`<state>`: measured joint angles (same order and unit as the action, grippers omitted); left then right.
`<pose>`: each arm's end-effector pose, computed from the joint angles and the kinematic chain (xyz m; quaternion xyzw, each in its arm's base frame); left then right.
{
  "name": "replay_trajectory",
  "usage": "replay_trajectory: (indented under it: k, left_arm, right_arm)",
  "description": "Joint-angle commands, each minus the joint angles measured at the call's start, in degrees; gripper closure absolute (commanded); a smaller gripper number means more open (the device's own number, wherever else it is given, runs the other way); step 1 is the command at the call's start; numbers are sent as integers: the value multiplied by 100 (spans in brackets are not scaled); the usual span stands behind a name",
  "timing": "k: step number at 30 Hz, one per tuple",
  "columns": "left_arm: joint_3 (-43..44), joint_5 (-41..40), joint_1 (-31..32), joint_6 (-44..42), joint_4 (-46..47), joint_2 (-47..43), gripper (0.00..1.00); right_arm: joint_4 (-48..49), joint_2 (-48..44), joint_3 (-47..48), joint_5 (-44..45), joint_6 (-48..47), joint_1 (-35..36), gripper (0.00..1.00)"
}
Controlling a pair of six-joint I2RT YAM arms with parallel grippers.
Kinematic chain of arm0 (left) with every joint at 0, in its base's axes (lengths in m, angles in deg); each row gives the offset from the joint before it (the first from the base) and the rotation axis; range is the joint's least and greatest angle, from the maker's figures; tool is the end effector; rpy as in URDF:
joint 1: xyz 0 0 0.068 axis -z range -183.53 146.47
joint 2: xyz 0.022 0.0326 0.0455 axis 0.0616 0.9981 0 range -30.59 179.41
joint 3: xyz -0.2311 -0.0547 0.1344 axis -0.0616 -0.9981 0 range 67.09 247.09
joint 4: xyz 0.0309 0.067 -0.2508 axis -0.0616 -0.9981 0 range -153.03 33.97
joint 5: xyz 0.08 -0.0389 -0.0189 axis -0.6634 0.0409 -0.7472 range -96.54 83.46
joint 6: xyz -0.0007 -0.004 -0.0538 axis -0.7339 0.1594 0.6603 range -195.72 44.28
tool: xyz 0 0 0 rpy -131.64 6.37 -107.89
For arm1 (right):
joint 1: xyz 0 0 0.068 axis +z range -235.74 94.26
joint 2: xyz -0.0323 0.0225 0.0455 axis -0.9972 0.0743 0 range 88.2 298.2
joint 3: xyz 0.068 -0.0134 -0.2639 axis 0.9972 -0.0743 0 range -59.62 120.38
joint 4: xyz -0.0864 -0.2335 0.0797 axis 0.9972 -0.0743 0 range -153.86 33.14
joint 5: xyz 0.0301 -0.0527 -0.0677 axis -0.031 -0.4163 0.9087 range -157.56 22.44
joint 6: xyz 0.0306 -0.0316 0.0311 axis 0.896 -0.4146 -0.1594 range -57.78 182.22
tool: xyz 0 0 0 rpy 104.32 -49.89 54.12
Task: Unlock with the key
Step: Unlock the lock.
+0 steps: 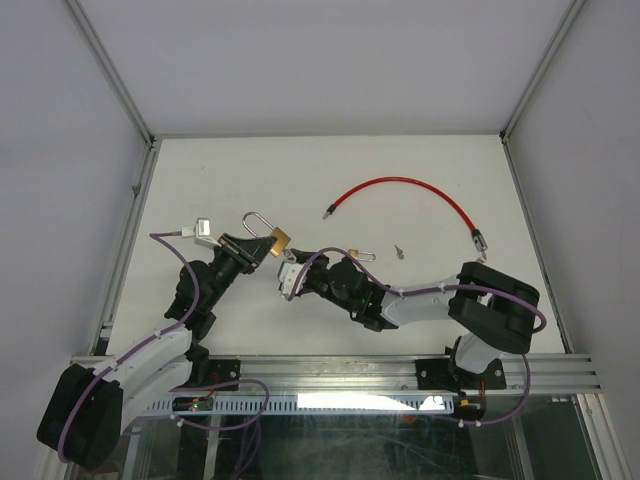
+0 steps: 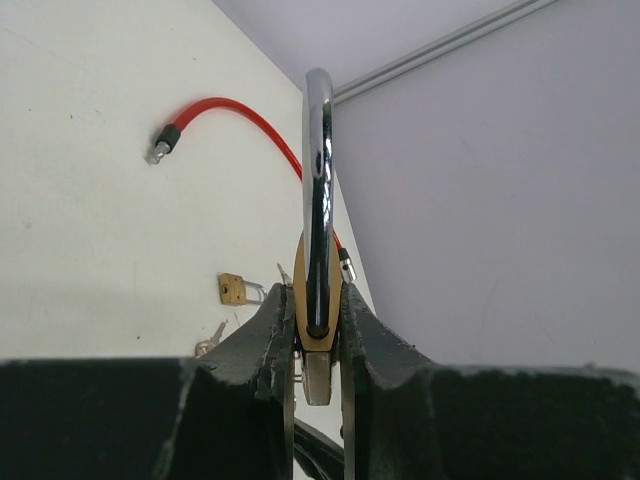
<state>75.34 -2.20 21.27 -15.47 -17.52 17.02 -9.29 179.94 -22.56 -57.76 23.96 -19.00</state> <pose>0.1613 -0.0776 0.1980 -0.1914 0.6862 -0.4939 0.4986 0.1347 0.2979 0.1987 -0.5582 0.4995 0.1001 0.6549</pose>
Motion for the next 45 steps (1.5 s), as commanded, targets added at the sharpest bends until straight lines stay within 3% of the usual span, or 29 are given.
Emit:
replay_trajectory:
  k: [1,5,12,22,32,42,43,45]
  left_arm:
    - [388,-86,25,180,595,-68,100]
    - [393,-147,25,176,507,-73,100]
    - [423,-59,27,185,477,-31,100]
    - [392,160,25,292,650,-45,100]
    - [177,933,25,309,1871,279,100]
    - [193,989,30,-362,2011,277,100]
    - [221,1038,27,-457,1986,281,100]
    - [318,1157,25,-668,1803,269,100]
  right_arm:
    - [710,56,293,307,-208,82,58]
    - [762,65,298,351,-173,135,59]
    - [784,186,413,379,-66,147,70]
    - [888,261,387,548,495,139,100]
    - [527,-177,411,-671,2837,-349,100]
    - [116,-385,439,-1595,3918,-820,100]
    - [134,-420,385,-1671,3974,-819,96]
    - [-95,-587,289,-1710,4063,-827,78]
